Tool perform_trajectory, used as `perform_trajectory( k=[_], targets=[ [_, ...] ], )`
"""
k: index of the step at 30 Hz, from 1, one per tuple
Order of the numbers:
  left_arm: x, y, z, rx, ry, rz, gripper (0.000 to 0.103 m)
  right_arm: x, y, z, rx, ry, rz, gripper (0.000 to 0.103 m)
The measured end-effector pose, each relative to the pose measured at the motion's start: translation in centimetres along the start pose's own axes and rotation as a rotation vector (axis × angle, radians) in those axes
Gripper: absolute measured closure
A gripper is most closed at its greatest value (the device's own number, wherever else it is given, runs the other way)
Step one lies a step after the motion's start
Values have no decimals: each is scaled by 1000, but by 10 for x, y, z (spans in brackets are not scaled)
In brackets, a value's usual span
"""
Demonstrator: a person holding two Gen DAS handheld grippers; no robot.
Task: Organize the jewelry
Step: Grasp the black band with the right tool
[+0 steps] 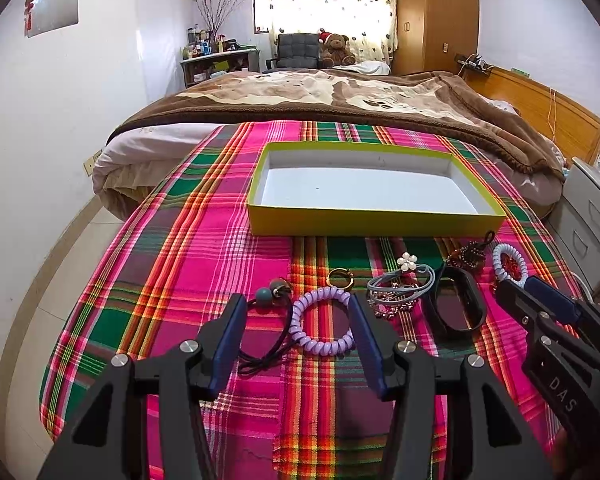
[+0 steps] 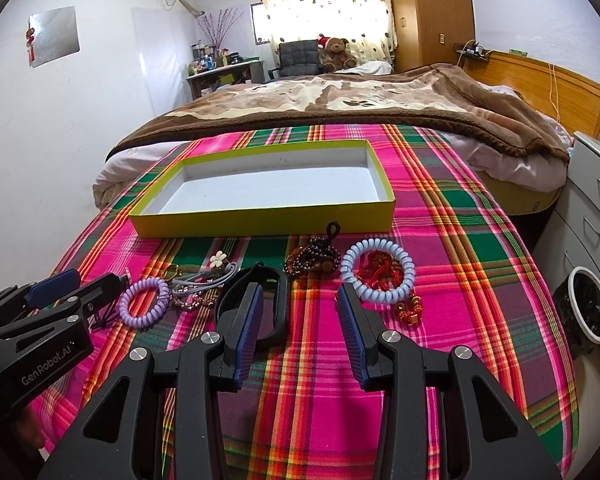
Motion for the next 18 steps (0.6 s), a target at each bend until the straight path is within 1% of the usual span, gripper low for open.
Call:
perform_trajectory(
  k=[11, 15, 18],
  targets=[
    [0, 3, -7, 9, 11, -3, 48, 1, -1, -5, 17, 14, -3, 64],
    [-1, 8, -11, 3, 26, 1, 48, 0, -2, -11, 39, 36, -6, 63],
    [-4, 16, -16, -10, 39, -2, 48, -1, 0, -18, 83, 66, -9, 63]
  ],
)
Point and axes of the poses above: each gripper's, at about its wrist camera, not at the fingertips, and z roughly against the way its jaws point, y to its left, x to its top, the point moved 4 cm from there along -z, roughly the way its jaws point, and after that the axes turned 5 degrees about x, right-handed, at the moved point
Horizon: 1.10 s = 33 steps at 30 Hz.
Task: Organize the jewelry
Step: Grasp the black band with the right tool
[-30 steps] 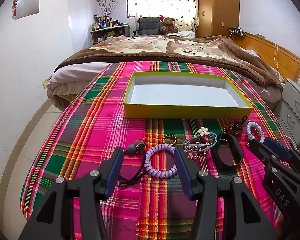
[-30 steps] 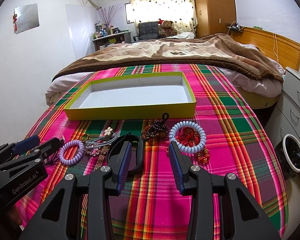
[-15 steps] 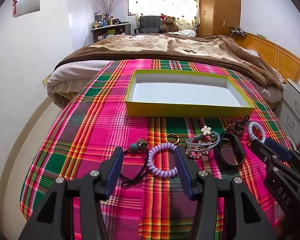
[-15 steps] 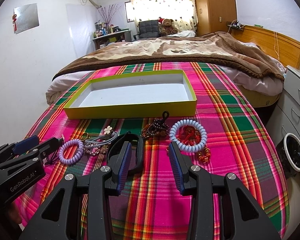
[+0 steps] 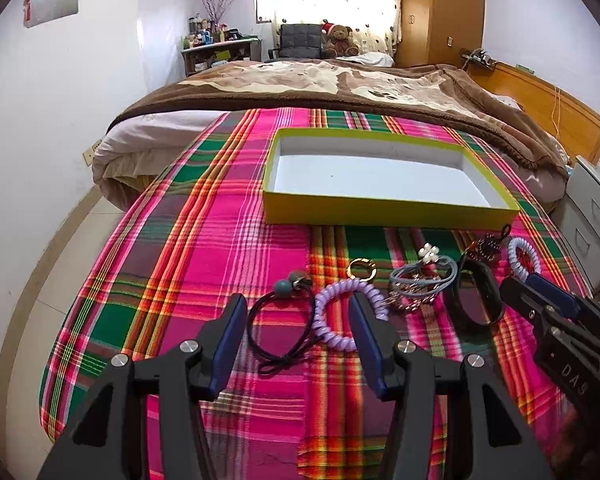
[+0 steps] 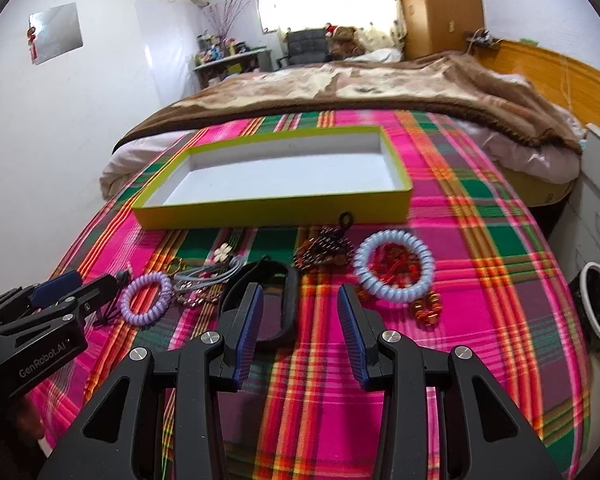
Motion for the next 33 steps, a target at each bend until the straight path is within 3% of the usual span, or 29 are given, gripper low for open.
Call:
perform_trajectory(
  k=[4, 14, 16, 17, 18, 27, 29, 33],
  targets=[
    [-4, 21, -5, -101, 26, 45, 48, -2, -1, -13, 24, 50, -6, 63],
    [-13, 57, -14, -120, 66, 111, 48, -5, 7, -28, 12, 107, 19, 63],
    [-15, 61, -15, -134, 77, 116, 48, -5, 9, -29, -4, 109, 39, 67],
    [-15, 62, -16, -128, 76, 112, 48, -6, 10, -29, -19, 112, 44, 81],
    [-17, 63, -16, -127, 78, 110, 48, -6, 9, -29, -30, 109, 44, 87],
    [-8, 55, -24, -187, 106, 56, 48, -1, -4, -15, -8, 65, -3, 90],
    [-3, 49, -26, -160, 84, 5, 49, 2, -6, -9, -6, 49, -14, 90],
    [4, 36, -33, -179, 88, -75, 49, 6, -9, -2, -11, 33, -26, 90]
  ],
)
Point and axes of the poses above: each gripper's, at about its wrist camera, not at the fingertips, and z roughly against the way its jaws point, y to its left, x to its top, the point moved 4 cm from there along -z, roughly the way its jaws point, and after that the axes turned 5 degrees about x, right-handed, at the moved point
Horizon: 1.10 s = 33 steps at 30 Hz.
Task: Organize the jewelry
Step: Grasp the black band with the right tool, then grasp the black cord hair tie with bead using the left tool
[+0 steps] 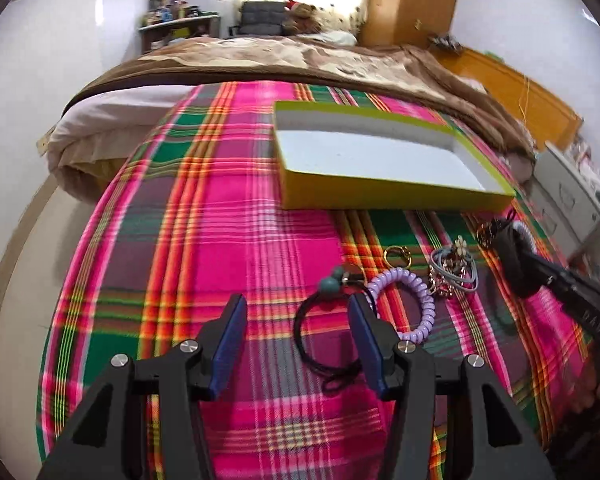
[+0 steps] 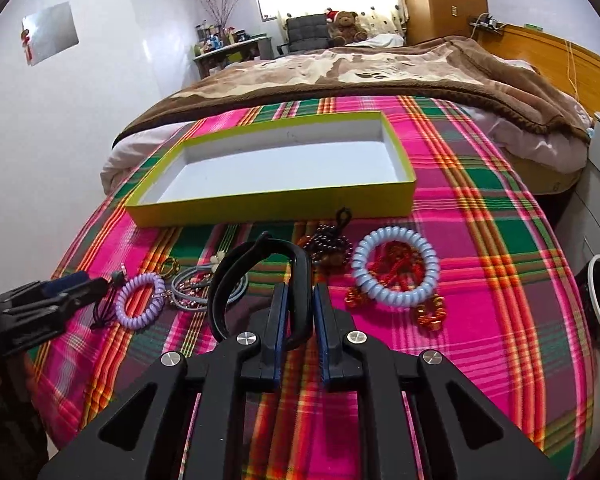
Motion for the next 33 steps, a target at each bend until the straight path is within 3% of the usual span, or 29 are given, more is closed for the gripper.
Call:
perform_trajectory(
  k=[3, 12, 15, 17, 20, 24, 33],
  targets=[
    [2, -10, -7, 10, 9, -79, 48, 2, -3, 2, 2, -6, -11, 90],
    [13, -18, -20, 16, 29, -118, 49, 6, -8, 2, 7, -7, -26, 90],
    [15, -20, -20, 0, 24, -118, 68, 7, -8, 0, 9, -6, -25, 90],
    [17, -21, -20, -6, 27, -109, 86, 7, -7, -1, 10, -3, -26, 90],
    [18, -19, -22, -19, 30, -82, 96, 7, -6, -2, 12, -2, -26, 90],
    [21, -13, -23, -33, 33, -18, 99, 7, -7, -3, 11, 2, -33, 90],
    [25, -10, -6, -25, -26, 13, 100, 11, -11, 1, 13, -17, -39, 90]
  ],
)
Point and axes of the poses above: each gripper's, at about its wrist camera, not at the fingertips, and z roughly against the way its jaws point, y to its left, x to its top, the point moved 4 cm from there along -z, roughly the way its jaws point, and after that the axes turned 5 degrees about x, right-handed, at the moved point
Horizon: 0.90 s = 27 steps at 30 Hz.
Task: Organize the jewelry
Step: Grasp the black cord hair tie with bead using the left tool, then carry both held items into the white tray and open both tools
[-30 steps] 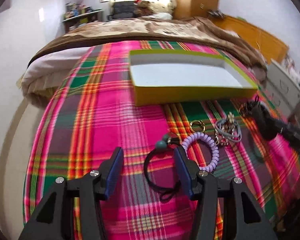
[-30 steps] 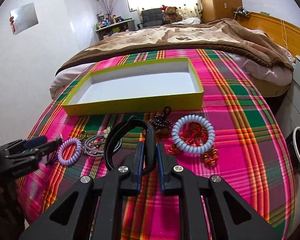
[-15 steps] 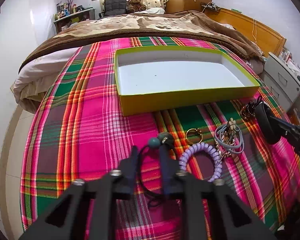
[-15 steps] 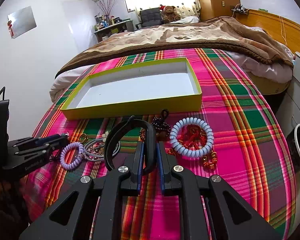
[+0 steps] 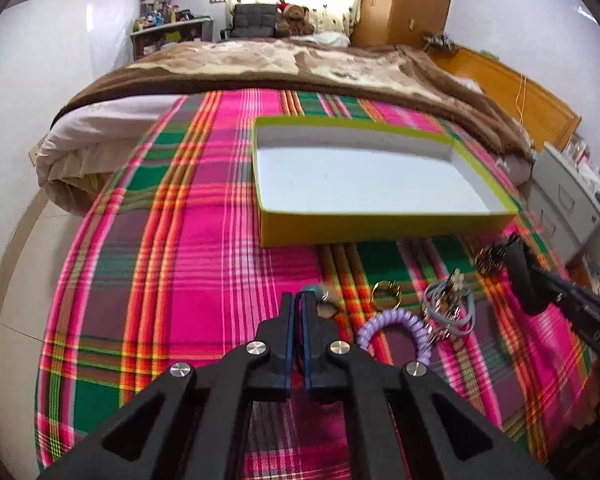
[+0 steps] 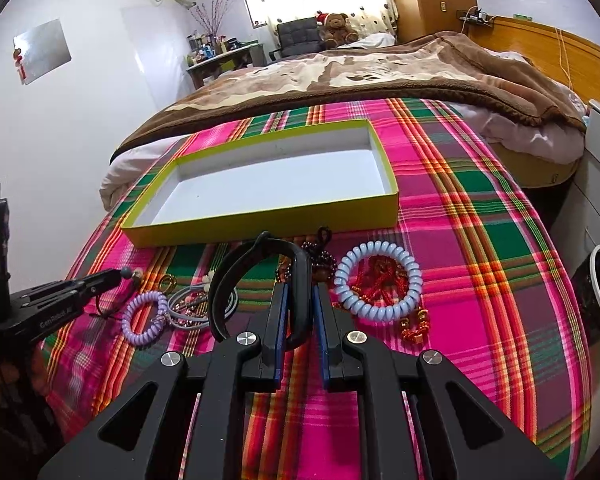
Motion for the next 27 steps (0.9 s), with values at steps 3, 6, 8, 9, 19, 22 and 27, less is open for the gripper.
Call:
perform_trajectory(
  k=[3, 6, 8, 9, 19, 22, 27],
  targets=[
    [7, 2, 7, 0, -21, 26, 100, 3, 0, 3, 1, -10, -1, 90],
    [13, 1, 14, -14, -44, 22, 100, 6, -1, 6, -1, -20, -1, 90],
    [15, 2, 16, -17, -45, 22, 100, 9, -2, 8, -3, -28, -2, 90],
    [16, 2, 16, -15, -43, 26, 100, 11, -2, 9, -4, -31, -2, 90],
    [53, -4, 20, -56, -83, 37, 100, 52, -7, 6, -17, -49, 28, 90],
    [69, -7, 14, -60, -83, 34, 100, 69, -12, -1, -27, -47, 39, 90],
    [89, -8, -6, -62, -69, 39, 100, 96, -22, -30, -55, -11, 56, 90]
  ],
)
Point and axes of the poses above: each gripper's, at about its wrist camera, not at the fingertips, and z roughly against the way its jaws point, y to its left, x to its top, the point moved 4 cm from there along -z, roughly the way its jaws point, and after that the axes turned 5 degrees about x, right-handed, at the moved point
